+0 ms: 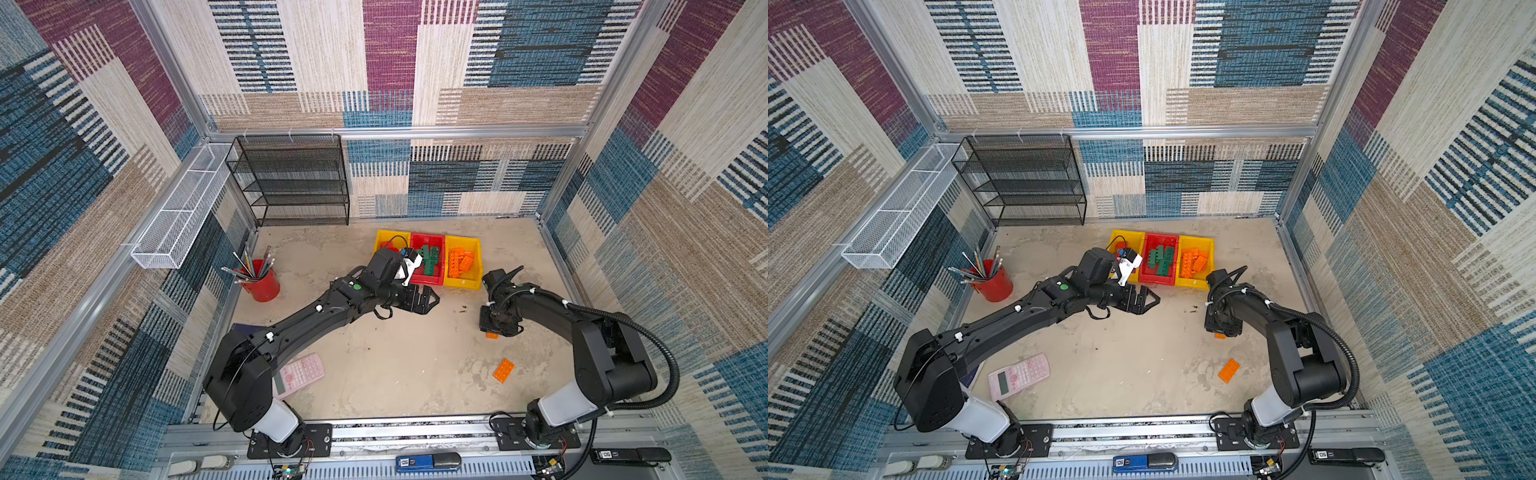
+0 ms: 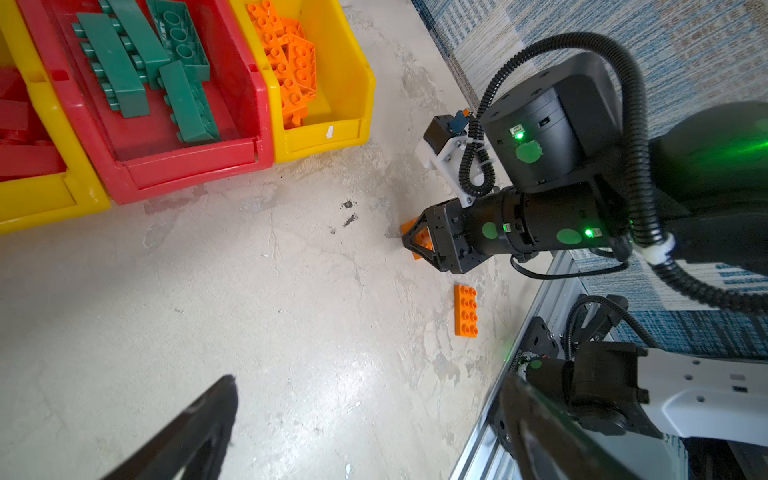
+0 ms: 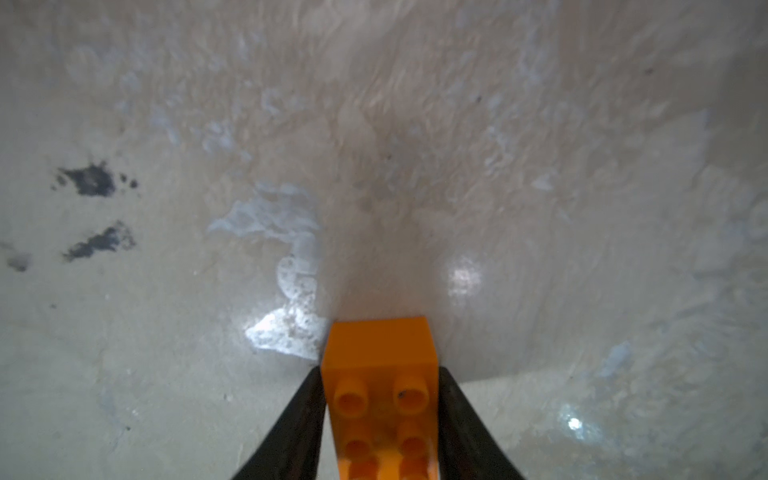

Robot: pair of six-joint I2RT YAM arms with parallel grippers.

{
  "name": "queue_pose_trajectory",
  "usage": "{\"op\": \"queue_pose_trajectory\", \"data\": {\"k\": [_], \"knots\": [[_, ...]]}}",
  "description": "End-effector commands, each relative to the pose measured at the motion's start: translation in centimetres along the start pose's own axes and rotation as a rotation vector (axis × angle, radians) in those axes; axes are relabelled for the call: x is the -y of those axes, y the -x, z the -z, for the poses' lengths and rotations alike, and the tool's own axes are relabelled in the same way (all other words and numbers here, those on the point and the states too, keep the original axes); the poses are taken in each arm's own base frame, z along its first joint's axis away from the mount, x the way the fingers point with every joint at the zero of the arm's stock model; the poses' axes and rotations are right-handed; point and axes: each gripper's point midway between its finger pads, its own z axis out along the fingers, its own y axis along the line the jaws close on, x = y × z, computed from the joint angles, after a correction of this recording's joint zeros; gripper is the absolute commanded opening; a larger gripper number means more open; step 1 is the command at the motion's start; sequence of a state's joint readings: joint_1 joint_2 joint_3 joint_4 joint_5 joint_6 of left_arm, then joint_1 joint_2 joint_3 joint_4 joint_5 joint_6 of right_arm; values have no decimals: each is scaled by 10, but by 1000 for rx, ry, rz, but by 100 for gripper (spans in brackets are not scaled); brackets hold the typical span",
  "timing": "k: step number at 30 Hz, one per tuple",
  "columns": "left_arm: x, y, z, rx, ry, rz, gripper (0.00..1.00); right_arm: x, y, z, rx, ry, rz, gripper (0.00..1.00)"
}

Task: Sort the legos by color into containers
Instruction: 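Move the right gripper down to a small orange brick and grasp it, then carry the small orange brick over the yellow bin and release it, then move the right gripper down to the last orange 2x4 brick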

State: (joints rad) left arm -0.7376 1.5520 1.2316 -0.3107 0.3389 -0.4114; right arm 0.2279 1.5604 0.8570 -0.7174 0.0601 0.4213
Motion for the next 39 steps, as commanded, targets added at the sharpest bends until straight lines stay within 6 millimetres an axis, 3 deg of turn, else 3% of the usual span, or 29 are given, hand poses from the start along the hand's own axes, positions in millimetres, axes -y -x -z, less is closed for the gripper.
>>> {"op": "queue_pose_trajectory", "data": {"k": [1, 3, 7, 14, 19, 23, 29, 34, 36, 39], "knots": [[-1, 5, 1, 3, 17, -37, 99, -6, 10, 1, 31, 22, -8, 36], [0, 7, 1, 6, 18, -48, 99, -9, 16, 7, 41, 26, -2, 30], [-1, 7, 3, -2, 27, -67, 99, -18, 44, 29, 104, 40, 6, 29], [-9, 11, 9, 5, 61, -95, 99, -47, 123, 72, 235, 57, 51, 29], [-18, 16, 20, 21, 88, -103, 99, -65, 172, 80, 276, 61, 59, 29], [-30, 18, 30, 34, 113, -89, 99, -74, 202, 73, 282, 63, 62, 30], [-45, 18, 47, 56, 147, -61, 100, -87, 226, 63, 275, 83, 73, 31], [-56, 14, 55, 63, 162, -31, 100, -97, 236, 55, 255, 106, 75, 33], [-58, 12, 56, 64, 162, -25, 100, -100, 235, 54, 252, 123, 74, 36], [-58, 10, 57, 62, 160, -22, 100, -98, 234, 53, 258, 116, 60, 52]]}}
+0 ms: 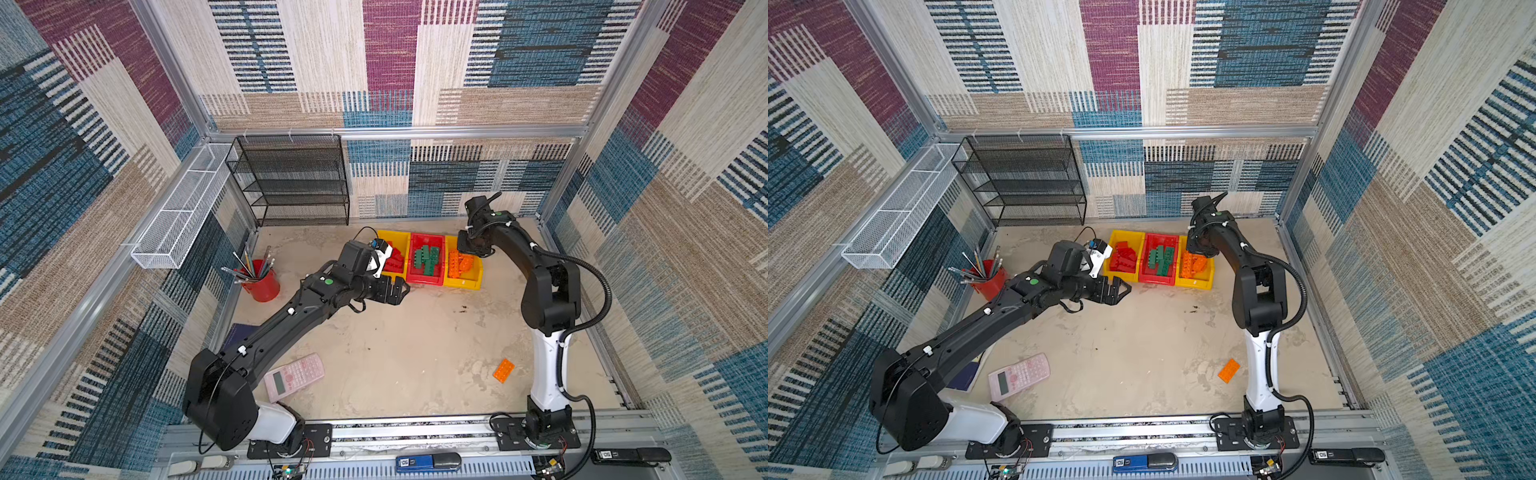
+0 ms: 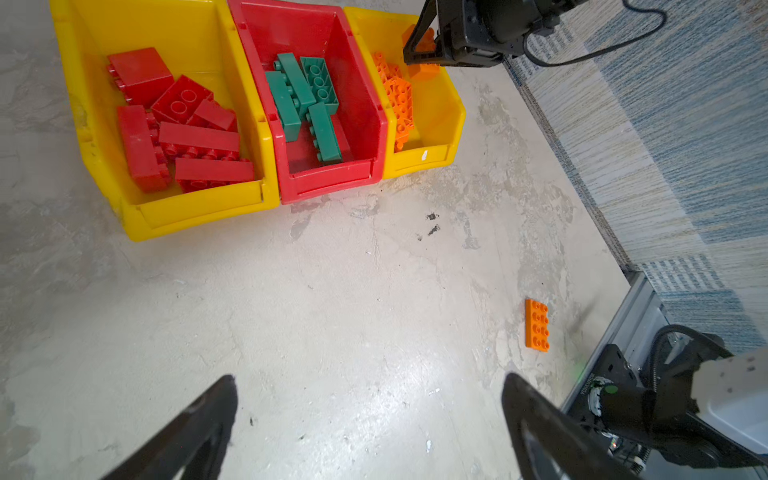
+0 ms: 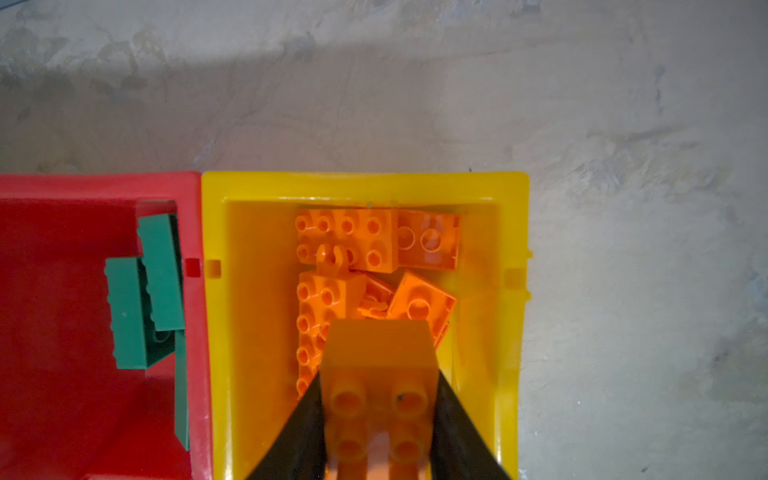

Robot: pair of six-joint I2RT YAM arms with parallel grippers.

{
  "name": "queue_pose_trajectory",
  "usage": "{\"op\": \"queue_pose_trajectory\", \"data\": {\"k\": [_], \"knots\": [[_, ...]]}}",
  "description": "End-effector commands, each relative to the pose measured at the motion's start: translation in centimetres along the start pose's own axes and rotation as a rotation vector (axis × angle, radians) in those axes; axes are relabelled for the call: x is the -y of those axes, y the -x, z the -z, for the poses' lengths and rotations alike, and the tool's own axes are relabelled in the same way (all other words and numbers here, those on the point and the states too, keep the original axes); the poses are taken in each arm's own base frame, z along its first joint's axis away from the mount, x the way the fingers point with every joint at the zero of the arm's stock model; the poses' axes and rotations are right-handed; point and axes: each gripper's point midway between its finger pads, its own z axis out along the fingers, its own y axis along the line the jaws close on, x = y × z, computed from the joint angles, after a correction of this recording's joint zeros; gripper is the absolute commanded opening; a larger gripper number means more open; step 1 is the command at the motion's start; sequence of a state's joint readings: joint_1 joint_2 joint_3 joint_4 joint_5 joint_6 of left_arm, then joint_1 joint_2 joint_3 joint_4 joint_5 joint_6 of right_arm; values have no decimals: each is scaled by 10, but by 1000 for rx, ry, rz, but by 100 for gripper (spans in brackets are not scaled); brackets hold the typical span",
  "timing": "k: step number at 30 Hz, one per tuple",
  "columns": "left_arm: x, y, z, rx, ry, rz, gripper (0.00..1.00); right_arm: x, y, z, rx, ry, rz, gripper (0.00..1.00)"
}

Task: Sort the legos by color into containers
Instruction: 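Move the right gripper down to the last orange 2x4 brick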

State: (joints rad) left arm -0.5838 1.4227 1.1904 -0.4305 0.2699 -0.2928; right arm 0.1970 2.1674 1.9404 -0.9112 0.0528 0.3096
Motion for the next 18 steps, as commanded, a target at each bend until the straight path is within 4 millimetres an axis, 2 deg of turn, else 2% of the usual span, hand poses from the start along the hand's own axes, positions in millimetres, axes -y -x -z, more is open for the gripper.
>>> {"op": "queue_pose_trajectory", "data": {"k": [1, 5, 8, 11, 15, 18], "knots": [[1, -3, 2, -1, -12, -9, 100, 0, -1, 4, 5, 6, -10, 56], [0, -3, 5, 2, -2, -4, 100, 3, -5, 23, 36, 8, -26, 68], [1, -4, 4, 8, -9, 6, 100, 14, -22, 36, 24, -17, -55, 68], [3, -3, 2, 16, -28, 17, 100, 32, -55, 50, 1, -70, -99, 67], [8, -1, -3, 27, -51, 36, 100, 50, -119, 75, -39, -117, -178, 67], [14, -3, -14, 22, -87, 47, 100, 61, -167, 86, -78, -144, -244, 67]]}}
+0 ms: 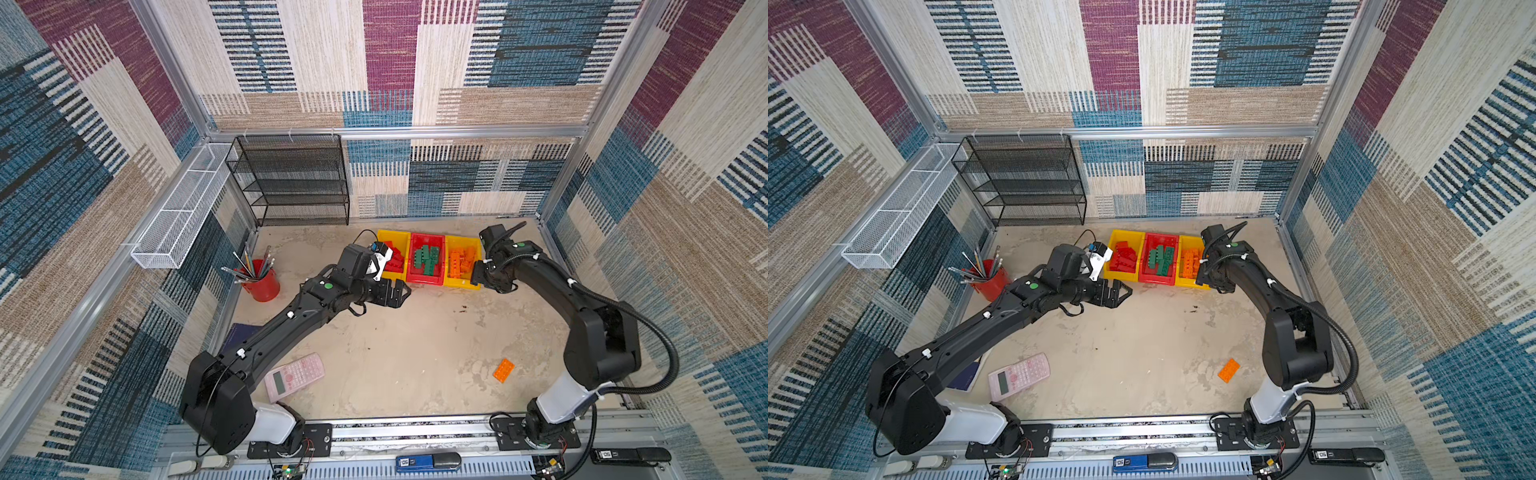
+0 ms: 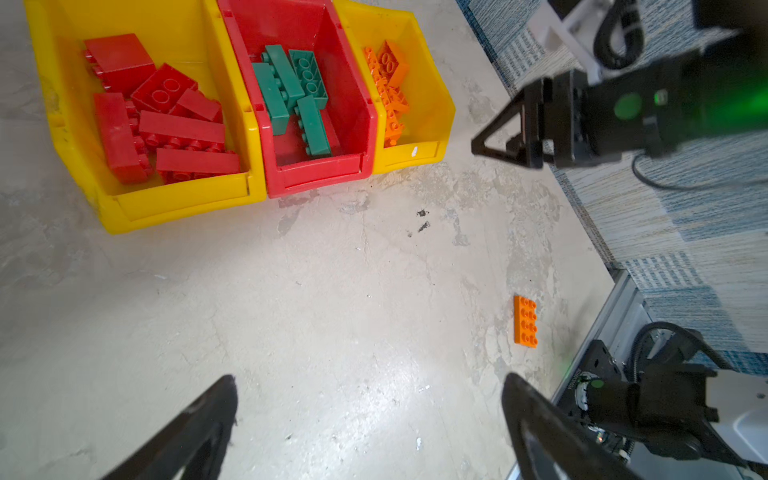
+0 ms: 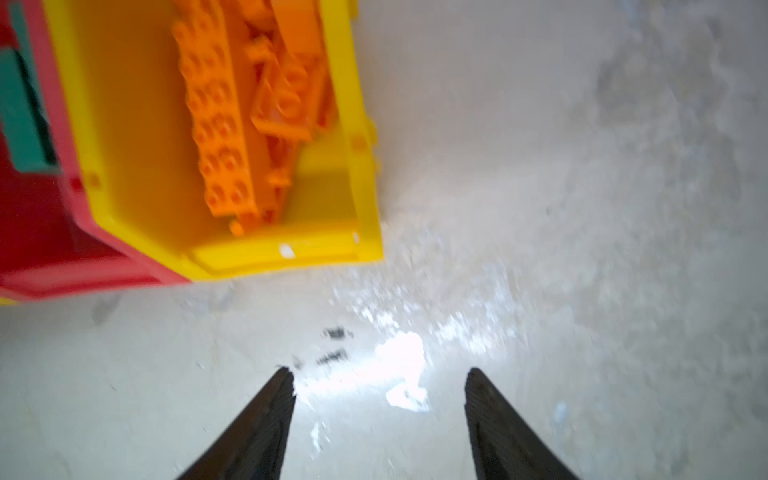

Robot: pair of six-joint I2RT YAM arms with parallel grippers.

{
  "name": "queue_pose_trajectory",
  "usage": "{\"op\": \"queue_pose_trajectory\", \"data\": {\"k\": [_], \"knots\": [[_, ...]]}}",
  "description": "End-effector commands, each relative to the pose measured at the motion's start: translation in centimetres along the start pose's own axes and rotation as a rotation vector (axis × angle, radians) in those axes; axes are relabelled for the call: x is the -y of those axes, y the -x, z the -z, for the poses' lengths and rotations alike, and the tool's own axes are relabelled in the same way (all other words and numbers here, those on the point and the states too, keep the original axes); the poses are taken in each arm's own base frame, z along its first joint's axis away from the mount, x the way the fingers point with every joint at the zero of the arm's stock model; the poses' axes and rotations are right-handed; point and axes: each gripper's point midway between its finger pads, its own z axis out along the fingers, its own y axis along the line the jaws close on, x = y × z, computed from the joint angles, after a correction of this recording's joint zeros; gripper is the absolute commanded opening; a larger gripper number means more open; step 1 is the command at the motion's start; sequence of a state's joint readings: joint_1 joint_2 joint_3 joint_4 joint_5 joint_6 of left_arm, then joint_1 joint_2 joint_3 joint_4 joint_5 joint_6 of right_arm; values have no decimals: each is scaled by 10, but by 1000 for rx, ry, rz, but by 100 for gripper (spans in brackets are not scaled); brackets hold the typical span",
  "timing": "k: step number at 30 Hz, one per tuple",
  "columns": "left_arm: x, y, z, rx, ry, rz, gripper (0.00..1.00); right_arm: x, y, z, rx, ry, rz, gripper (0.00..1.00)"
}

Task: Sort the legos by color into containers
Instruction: 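Move the right gripper down to the last orange 2x4 brick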

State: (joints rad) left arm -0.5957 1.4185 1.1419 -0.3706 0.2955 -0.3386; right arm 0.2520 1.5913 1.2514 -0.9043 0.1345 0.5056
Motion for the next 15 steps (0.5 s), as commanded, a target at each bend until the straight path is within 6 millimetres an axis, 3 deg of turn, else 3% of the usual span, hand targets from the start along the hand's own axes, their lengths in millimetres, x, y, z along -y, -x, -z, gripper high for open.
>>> {"op": "queue_pose_trajectory", "data": {"k": [1, 7, 15], "knots": [[13, 3, -10, 12, -65, 11, 100, 21, -39, 5, -30, -49, -131, 67], [31, 4, -17, -4, -114, -23, 99, 46, -111, 11, -115, -73, -265, 66], [32, -4, -21, -27, -138, -24, 99, 66, -161, 2, -185, -70, -362, 63]]}}
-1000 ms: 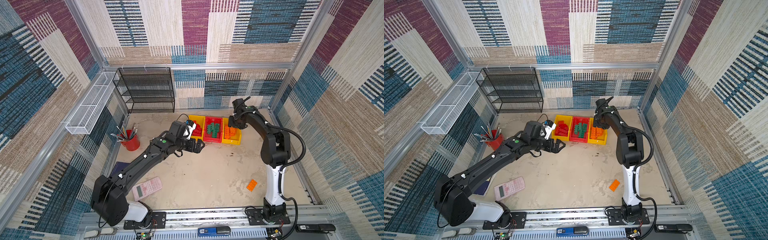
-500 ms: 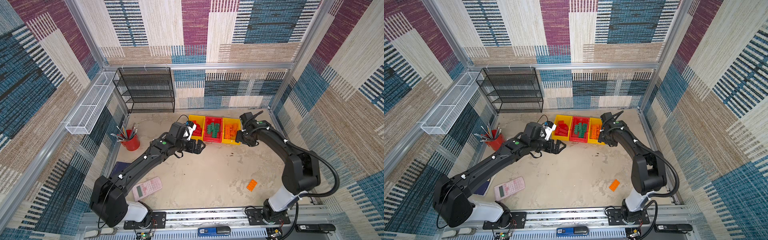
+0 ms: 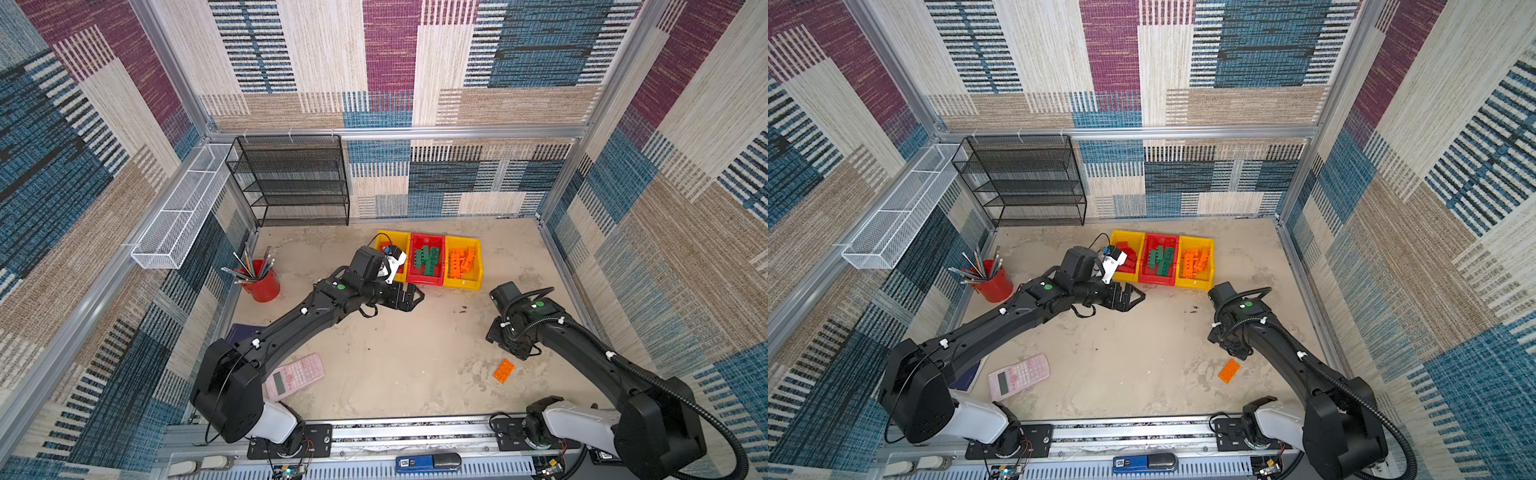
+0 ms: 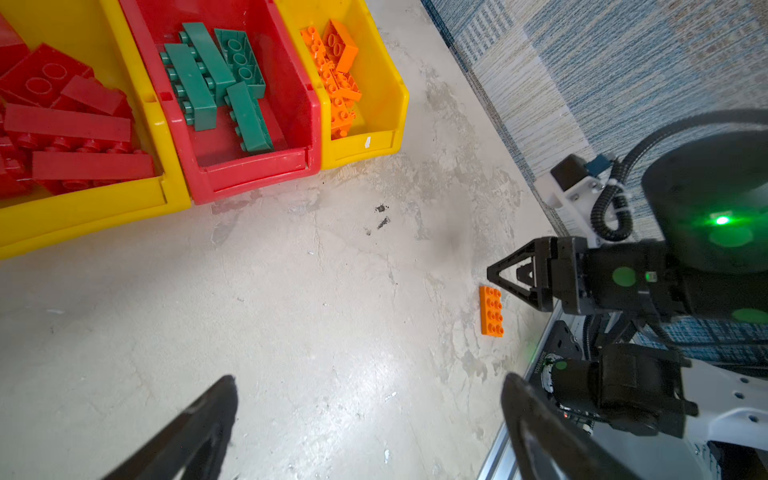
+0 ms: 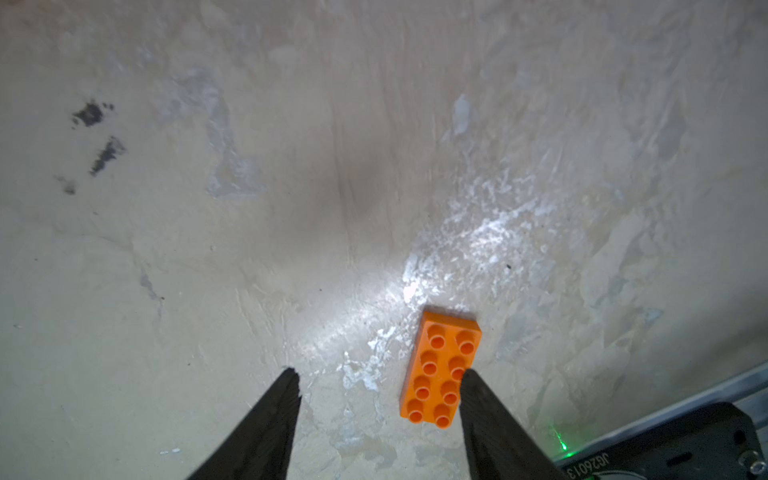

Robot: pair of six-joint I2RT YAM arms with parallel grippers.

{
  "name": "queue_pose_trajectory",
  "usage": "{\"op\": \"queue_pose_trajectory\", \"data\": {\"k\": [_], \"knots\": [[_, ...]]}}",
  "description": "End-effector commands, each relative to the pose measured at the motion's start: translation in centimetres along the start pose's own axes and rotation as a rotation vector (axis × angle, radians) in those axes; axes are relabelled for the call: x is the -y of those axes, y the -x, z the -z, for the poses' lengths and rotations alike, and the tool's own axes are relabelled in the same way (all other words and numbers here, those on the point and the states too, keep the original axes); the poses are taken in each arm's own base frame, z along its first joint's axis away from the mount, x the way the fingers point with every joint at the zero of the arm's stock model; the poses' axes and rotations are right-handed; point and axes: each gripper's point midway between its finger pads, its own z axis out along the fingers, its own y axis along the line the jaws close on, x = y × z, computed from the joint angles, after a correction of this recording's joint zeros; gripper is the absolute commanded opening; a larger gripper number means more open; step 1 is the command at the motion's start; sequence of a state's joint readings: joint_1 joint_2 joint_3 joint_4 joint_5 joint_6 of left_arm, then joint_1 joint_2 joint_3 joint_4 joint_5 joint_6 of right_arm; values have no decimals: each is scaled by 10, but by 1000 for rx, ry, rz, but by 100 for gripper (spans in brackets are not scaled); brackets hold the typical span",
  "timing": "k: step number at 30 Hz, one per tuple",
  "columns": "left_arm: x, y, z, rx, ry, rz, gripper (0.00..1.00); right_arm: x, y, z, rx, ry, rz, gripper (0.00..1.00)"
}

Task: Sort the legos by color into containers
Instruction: 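Move the right gripper down to the last orange 2x4 brick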

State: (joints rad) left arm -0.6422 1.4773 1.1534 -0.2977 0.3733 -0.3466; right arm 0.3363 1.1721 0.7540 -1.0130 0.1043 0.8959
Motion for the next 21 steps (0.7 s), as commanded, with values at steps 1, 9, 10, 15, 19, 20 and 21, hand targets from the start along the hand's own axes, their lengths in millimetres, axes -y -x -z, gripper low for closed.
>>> {"op": "queue_pose_trajectory", "data": {"k": [1, 9, 10, 15, 19, 20, 21], "knots": [[4, -1, -2, -5, -29, 5, 99, 5, -13, -6, -32, 25, -84, 63], [1, -5, 1, -1, -16, 17, 99, 13, -30, -23, -67, 48, -90, 61], [1, -6, 1, -2, -15, 20, 99, 13, -29, -22, -63, 47, -93, 61], [2, -5, 3, 4, -11, 28, 99, 13, -29, -25, -70, 34, -85, 61], [2, -4, 3, 6, -14, 27, 99, 13, -30, -28, -75, 21, -96, 65], [2, -5, 3, 6, -11, 23, 99, 14, -29, -28, -74, 17, -102, 68], [1, -5, 3, 7, -8, 22, 99, 14, -30, -28, -75, 16, -101, 72]]}}
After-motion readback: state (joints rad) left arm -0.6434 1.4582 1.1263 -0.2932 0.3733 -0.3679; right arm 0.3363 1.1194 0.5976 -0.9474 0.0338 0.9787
